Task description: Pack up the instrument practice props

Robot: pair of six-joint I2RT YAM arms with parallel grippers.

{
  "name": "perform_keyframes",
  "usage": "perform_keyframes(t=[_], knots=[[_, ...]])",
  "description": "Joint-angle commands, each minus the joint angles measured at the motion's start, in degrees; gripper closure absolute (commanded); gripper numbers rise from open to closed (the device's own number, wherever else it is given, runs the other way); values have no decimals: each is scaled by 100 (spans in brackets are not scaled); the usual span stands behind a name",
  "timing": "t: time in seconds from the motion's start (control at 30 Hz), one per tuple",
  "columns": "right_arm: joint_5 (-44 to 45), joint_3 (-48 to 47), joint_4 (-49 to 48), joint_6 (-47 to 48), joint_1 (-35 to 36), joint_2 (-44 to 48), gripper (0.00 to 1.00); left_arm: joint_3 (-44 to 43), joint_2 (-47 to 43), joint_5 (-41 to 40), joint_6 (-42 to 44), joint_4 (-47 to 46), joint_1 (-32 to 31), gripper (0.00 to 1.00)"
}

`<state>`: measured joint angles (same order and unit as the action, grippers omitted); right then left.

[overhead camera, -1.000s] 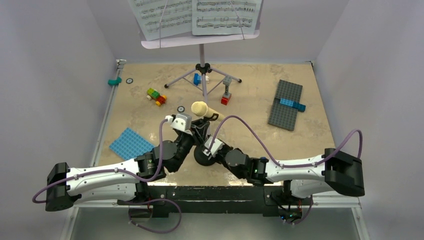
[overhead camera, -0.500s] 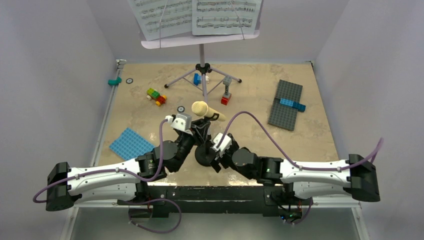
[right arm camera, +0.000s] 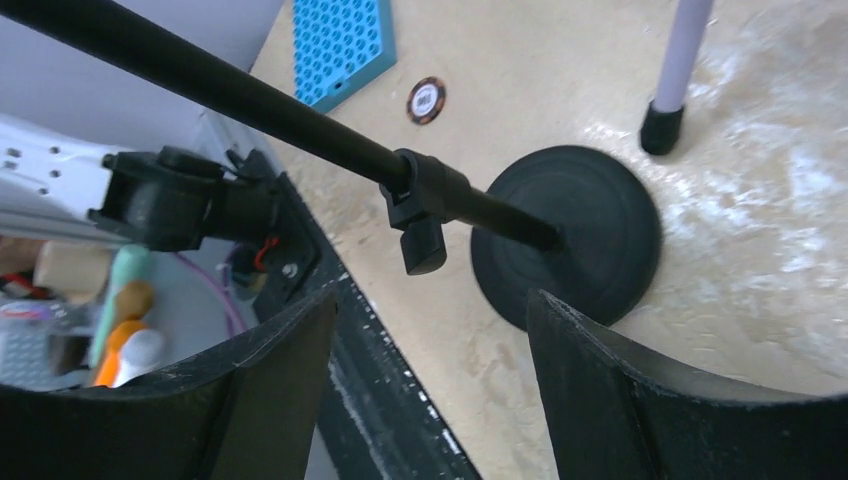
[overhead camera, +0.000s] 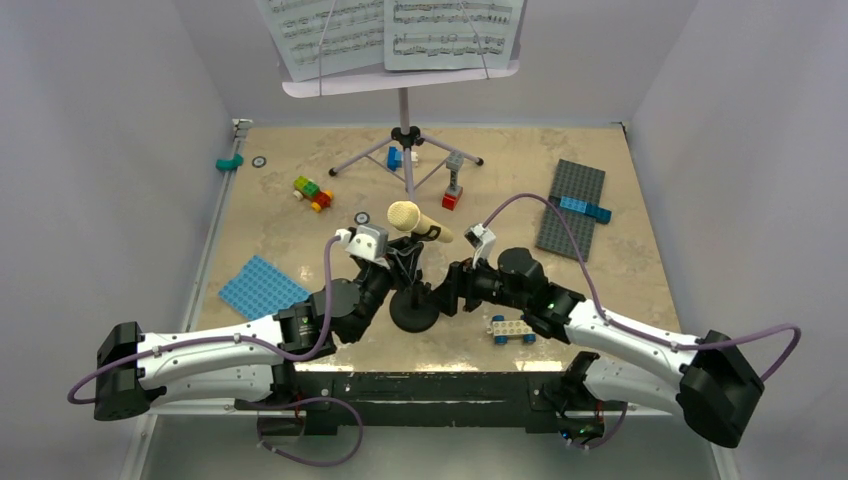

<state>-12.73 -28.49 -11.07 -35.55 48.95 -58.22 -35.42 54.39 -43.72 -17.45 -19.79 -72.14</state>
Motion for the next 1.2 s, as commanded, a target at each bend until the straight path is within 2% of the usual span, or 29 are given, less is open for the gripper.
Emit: perform_keyframes(t=[0.0,0.37,0.43,0.57,0.67,0.77,0.87,1.0,1.17], knots=[[-1198,-76,-664,-596,-235,-276,28,372,391,398,-663,1523,-140,100],[-1530,-384,-879,-455,-482,-963,54,364,379,396,-637,1505,-186,100],[-1431,-375,-934,-459,-491,-1004,55,371,380,398,-628,1517,-187,100],[-1383,-386,-1090,-522,-509,-1076,49,383,380,423,-650,1514,-191,100],[-1327,-426,-1140,-530,-517,-1135,54,393,380,418,-654,1506,-195,100],[-1313,-429,-1205,-458,-514,-1193,73,403,389,413,-645,1498,-195,100],[-1343,-359,-1340,-307,-512,-1203,100,421,389,414,-645,1496,-195,100],[-962,-104,-1395,193,-453,-914,100,419,441,392,-662,1520,-195,100],[400,188,-1107,1571,-52,-318,100,396,596,426,-771,1587,-195,100]])
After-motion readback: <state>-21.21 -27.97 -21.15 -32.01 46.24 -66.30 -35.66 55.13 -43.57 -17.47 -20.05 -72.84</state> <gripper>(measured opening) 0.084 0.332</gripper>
